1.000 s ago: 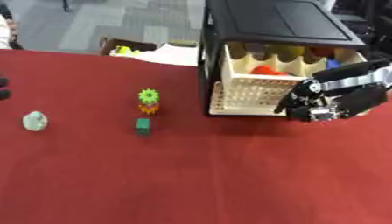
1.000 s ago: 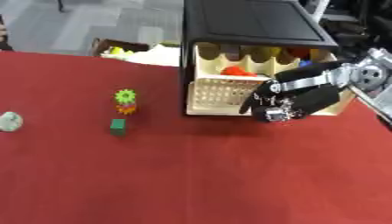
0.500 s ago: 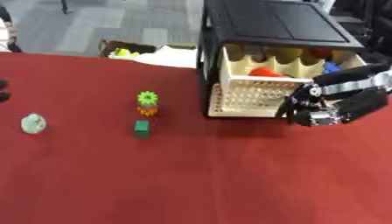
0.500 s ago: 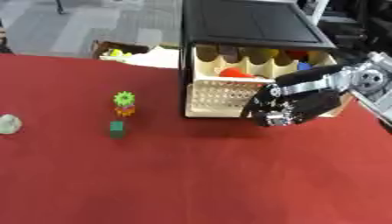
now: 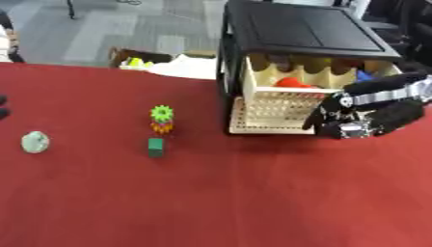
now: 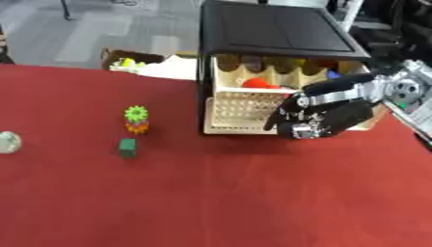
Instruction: Pick up objects from table and place into drawer.
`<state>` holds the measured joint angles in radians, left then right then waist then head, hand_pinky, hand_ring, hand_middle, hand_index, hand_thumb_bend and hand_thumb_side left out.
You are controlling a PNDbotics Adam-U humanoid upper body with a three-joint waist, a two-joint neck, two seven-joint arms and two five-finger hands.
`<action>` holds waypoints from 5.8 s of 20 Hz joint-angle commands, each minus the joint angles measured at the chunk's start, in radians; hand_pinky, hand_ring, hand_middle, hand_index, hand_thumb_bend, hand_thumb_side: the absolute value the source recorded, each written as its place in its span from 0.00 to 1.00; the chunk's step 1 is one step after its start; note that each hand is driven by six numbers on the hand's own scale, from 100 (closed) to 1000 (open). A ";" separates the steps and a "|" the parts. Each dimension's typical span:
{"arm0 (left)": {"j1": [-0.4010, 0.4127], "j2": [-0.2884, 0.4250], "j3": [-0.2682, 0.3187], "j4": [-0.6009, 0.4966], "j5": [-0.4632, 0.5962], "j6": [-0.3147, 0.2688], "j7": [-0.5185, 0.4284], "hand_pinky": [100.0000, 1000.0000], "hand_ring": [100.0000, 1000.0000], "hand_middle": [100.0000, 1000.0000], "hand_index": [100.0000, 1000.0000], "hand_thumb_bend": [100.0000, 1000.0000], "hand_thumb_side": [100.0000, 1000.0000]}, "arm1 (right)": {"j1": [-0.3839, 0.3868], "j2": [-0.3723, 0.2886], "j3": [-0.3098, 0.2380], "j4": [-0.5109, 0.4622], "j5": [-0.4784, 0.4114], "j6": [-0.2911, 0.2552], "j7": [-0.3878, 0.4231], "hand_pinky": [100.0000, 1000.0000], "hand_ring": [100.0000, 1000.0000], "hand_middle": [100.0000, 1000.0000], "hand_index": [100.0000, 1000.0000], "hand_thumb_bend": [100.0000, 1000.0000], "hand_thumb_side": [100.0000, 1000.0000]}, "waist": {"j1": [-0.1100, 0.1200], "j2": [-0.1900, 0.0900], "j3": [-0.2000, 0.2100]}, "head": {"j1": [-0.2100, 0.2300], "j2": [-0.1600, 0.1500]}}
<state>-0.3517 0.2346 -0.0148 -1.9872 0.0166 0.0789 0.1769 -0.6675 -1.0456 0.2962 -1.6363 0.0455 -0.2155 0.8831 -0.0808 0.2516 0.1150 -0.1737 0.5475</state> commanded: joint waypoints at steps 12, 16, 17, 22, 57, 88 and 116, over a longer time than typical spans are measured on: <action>-0.012 0.000 0.005 -0.013 -0.001 0.001 -0.011 0.69 0.67 0.60 0.77 0.00 1.00 | -0.041 0.002 -0.019 0.051 0.007 -0.001 -0.010 0.36 0.58 0.64 0.89 0.00 1.00 | 0.000 -0.009 0.006 | -0.003 -0.023; -0.012 0.000 0.005 -0.013 -0.001 0.001 -0.014 0.69 0.68 0.60 0.77 0.00 1.00 | -0.057 0.010 -0.013 0.051 -0.005 0.009 -0.004 0.35 0.58 0.64 0.89 0.00 1.00 | -0.002 -0.010 0.007 | -0.004 -0.024; -0.012 0.000 0.006 -0.013 -0.001 0.001 -0.014 0.69 0.68 0.60 0.77 0.00 1.00 | -0.061 0.012 -0.011 0.050 -0.006 0.011 -0.002 0.35 0.58 0.64 0.89 0.00 1.00 | -0.003 -0.011 0.008 | -0.004 -0.024; -0.013 -0.001 0.005 -0.013 -0.001 0.003 -0.017 0.69 0.68 0.60 0.77 0.00 1.00 | -0.077 0.022 -0.009 0.054 -0.003 0.017 -0.001 0.36 0.58 0.64 0.90 0.00 1.00 | -0.008 -0.009 0.008 | -0.003 -0.026; -0.021 -0.007 0.007 -0.013 -0.012 -0.006 -0.036 0.70 0.66 0.60 0.77 0.00 1.00 | -0.126 0.052 -0.047 0.170 0.074 -0.020 -0.055 0.36 0.57 0.64 0.88 0.00 1.00 | -0.001 0.035 0.040 | -0.006 -0.077; -0.024 -0.011 0.010 -0.013 -0.018 -0.009 -0.044 0.71 0.66 0.60 0.77 0.00 1.00 | -0.152 0.073 -0.069 0.231 0.111 -0.048 -0.116 0.36 0.58 0.65 0.88 0.00 1.00 | -0.005 0.055 0.065 | -0.002 -0.117; 0.006 -0.017 0.016 -0.013 0.017 -0.012 -0.032 0.71 0.66 0.61 0.77 0.00 1.00 | 0.114 -0.094 -0.115 -0.253 -0.104 -0.072 -0.176 0.52 0.71 0.73 0.90 0.00 1.00 | 0.042 -0.060 0.015 | -0.034 0.020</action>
<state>-0.3385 0.2091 -0.0084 -1.9871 0.0263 0.0691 0.1406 -0.5454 -1.0973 0.2151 -1.8505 -0.0234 -0.2898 0.7207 -0.0390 0.2082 0.1294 -0.2121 0.5575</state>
